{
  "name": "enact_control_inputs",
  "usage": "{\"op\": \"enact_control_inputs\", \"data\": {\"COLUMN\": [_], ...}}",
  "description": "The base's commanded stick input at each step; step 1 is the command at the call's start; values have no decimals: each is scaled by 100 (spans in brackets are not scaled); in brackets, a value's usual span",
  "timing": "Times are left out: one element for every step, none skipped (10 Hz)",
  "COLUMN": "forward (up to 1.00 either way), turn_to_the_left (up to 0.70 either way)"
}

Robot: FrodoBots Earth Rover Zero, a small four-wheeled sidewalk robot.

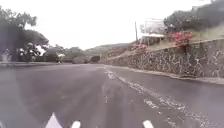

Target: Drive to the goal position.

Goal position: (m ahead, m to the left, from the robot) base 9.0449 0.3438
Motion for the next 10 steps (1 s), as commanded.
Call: {"op": "enact_control_inputs", "data": {"forward": [100,100,100,100,100,100,100,100,100,100], "turn_to_the_left": [0,0,0,0,0,0,0,0,0,0]}}
